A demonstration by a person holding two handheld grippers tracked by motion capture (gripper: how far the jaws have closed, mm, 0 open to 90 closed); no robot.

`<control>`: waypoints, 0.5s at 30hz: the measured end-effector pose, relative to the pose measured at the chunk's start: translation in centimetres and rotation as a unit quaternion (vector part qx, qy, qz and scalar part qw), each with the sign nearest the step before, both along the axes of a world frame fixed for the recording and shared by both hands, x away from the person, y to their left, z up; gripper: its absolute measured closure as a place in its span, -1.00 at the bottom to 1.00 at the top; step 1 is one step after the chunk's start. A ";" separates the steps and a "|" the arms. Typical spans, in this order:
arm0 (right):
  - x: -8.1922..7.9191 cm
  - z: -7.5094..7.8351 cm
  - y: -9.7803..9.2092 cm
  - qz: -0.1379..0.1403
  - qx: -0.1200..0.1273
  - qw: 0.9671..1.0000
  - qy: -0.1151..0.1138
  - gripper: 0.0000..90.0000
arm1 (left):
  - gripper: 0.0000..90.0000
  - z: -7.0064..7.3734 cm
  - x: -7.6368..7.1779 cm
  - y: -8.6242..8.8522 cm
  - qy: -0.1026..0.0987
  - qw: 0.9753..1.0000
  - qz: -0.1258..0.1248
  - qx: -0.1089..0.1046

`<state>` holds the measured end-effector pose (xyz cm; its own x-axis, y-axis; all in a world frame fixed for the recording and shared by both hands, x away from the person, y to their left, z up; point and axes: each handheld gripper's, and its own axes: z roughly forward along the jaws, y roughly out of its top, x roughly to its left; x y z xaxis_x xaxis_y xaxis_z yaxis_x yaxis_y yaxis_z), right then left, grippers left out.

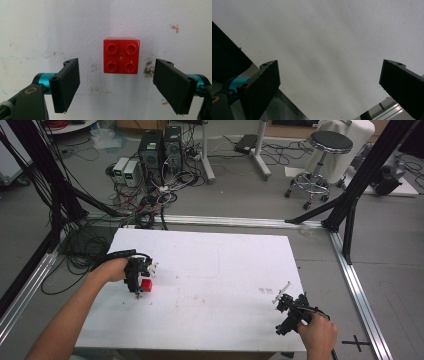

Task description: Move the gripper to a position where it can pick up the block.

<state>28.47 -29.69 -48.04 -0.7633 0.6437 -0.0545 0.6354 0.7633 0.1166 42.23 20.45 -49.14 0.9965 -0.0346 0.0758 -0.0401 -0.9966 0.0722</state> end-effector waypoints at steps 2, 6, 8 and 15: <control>0.0 0.0 0.1 0.001 -0.002 1.000 0.000 -0.94 | -0.52 -0.2 0.1 -0.2 0.003 1.000 -0.003 0.001; 0.0 0.0 0.0 0.002 0.000 1.000 0.000 -0.94 | -0.52 -0.7 0.2 -0.7 0.009 1.000 -0.004 0.004; 0.0 0.0 -0.2 -0.001 0.003 1.000 -0.001 -0.94 | -0.52 -1.0 0.2 -0.8 0.015 1.000 -0.006 0.007; -0.2 0.0 -0.4 -0.006 0.006 1.000 -0.001 -0.94 | -0.52 -1.5 0.3 -1.1 0.025 1.000 -0.007 0.012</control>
<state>28.32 -30.10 -48.07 -0.7553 0.6537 -0.0481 0.6445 0.7540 0.1267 42.53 19.33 -50.61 0.9984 -0.0503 0.0257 -0.0515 -0.9974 0.0508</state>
